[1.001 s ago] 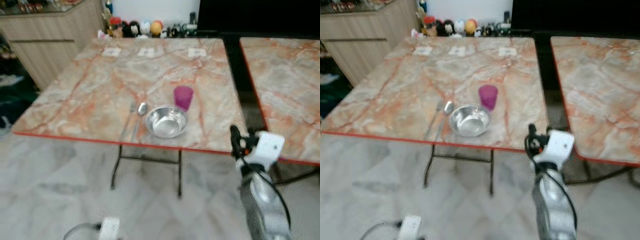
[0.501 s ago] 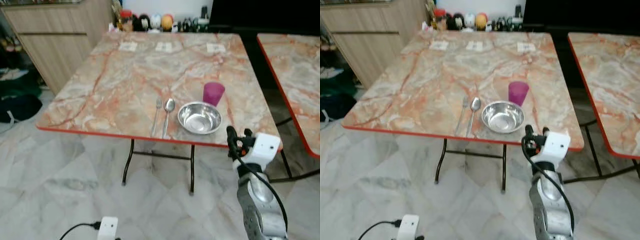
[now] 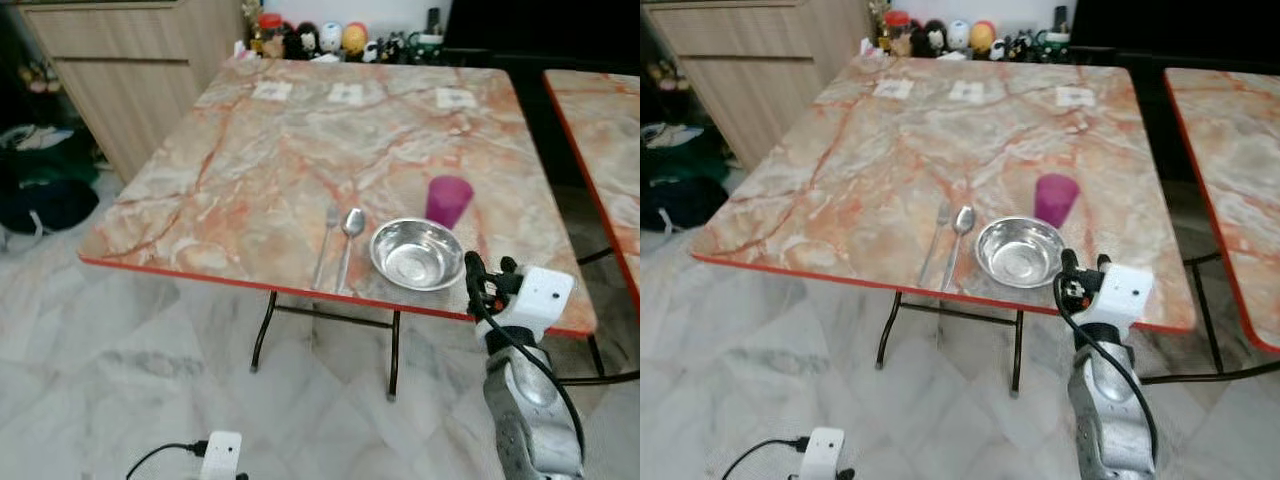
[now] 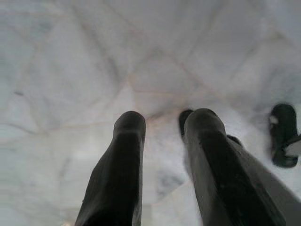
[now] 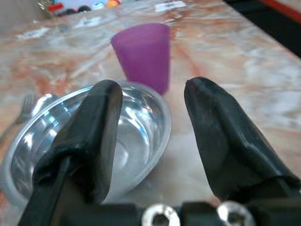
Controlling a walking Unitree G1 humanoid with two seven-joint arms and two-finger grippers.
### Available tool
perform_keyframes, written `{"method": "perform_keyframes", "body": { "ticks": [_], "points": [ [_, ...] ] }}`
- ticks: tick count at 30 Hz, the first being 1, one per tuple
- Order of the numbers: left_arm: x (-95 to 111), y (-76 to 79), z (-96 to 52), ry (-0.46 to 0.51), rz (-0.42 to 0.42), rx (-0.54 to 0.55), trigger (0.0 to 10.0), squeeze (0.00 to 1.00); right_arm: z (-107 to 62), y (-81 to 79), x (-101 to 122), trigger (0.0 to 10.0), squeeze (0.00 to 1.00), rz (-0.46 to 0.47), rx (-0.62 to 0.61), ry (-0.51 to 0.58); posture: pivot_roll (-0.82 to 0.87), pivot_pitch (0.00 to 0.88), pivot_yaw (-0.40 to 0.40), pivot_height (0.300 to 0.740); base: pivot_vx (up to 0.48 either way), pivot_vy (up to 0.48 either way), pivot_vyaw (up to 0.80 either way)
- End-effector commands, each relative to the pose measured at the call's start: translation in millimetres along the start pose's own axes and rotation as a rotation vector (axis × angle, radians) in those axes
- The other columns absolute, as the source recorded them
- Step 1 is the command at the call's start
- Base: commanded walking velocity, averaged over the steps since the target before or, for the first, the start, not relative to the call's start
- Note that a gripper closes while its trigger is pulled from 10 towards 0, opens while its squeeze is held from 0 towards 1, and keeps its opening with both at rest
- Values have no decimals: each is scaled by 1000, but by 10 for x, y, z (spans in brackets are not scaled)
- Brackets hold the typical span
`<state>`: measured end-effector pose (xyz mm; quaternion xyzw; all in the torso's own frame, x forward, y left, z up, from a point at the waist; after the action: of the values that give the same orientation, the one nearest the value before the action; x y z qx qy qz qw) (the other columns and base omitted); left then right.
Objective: Setting the table
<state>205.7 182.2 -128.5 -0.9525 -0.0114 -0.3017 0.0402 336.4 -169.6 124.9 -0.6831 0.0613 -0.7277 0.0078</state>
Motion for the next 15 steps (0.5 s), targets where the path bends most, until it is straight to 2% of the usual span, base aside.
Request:
{"method": "perform_keyframes", "body": {
  "ticks": [1, 5, 9, 10, 11, 12, 15],
  "points": [
    [2, 40, 2, -3, 3, -6, 10000, 0, -7, 117, 26, 10000, 0, -10, -27, 6, -88, 89, 32, 740, 0, 0, 0],
    [4, 41, 2, -2, 3, -9, 10000, 0, -11, 98, 31, 10000, 0, -4, -19, 7, -88, 89, 31, 740, 0, 0, 0],
    [4, 42, 2, -2, 4, -9, 10000, 0, -70, 165, 5, 10000, 0, -8, -60, -11, -89, 91, 31, 740, 0, 0, 0],
    [4, 40, 2, -2, 4, -8, 10000, 0, -87, 189, -6, 10000, 0, 4, -74, -17, -90, 92, 31, 740, 0, 0, 0],
    [3, 40, 2, -3, 7, -9, 10000, 0, -126, 201, -20, 10000, 47, 55, -77, -26, -94, 93, 32, 740, 0, 0, 0],
    [3, 40, 2, -3, 8, -9, 10000, 0, -138, 202, -19, 10000, 1000, 76, -77, -26, -93, 92, 32, 740, 0, 0, 0],
    [3, 43, 2, -4, 9, -10, 10000, 0, -168, 235, -12, 10000, 1000, 98, -92, -28, -92, 92, 31, 740, 0, 0, 0]
  ]
}}
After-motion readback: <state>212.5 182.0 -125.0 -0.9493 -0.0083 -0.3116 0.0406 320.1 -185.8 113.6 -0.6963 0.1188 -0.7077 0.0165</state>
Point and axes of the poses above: a point about 5 cm out from each wrist's last joint towards the gripper, its own z axis pointing out of the wrist towards the gripper, its own x axis along the axis of the wrist's last joint, y = z × x, the point moved 5 cm from there along z, pointing out of the wrist towards the gripper, and after that the axes turned 5 degrees about -z, right-handed, at the moved point
